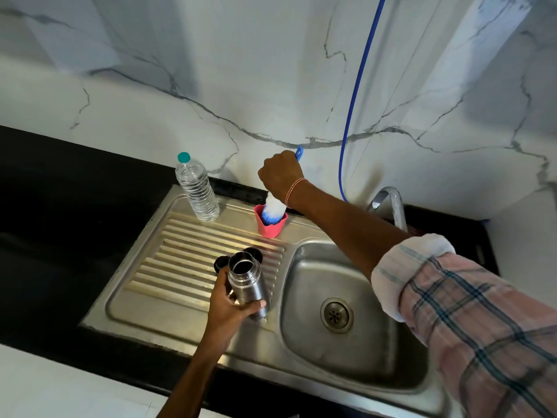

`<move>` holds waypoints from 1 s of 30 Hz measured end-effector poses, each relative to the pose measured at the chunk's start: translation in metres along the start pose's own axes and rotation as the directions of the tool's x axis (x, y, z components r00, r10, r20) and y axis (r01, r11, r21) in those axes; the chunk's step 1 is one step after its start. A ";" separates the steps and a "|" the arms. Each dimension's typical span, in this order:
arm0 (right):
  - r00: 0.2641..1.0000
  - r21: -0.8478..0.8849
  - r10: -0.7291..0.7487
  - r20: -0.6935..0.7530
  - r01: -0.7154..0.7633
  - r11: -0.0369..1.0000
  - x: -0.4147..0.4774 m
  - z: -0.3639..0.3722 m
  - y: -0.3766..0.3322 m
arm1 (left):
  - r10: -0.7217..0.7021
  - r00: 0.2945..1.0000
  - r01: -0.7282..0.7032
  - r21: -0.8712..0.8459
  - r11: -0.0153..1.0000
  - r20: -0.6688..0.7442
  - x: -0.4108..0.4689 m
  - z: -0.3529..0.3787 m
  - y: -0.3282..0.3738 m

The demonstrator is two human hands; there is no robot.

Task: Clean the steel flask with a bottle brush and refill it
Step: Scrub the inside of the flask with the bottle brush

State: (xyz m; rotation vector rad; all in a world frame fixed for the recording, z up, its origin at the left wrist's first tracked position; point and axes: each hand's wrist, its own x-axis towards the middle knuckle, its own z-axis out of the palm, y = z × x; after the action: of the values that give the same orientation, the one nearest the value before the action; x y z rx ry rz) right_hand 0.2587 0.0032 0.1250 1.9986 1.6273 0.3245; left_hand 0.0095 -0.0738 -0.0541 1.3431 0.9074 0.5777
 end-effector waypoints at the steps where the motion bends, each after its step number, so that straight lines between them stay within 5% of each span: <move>1: 1.000 0.006 0.008 0.009 -0.008 1.000 -0.001 0.002 -0.001 | 0.001 1.000 -0.001 0.002 1.000 0.006 0.000 -0.001 -0.001; 30: 0.989 -0.263 -0.144 0.036 0.149 0.953 0.035 -0.010 -0.009 | -0.012 1.000 0.012 0.011 1.000 -0.001 -0.002 -0.011 0.005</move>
State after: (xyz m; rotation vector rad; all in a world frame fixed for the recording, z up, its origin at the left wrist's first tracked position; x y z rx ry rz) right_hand 0.2543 0.0411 0.1233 1.6680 1.6173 0.4438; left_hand 0.0003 -0.0689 -0.0482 1.3460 0.9203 0.5650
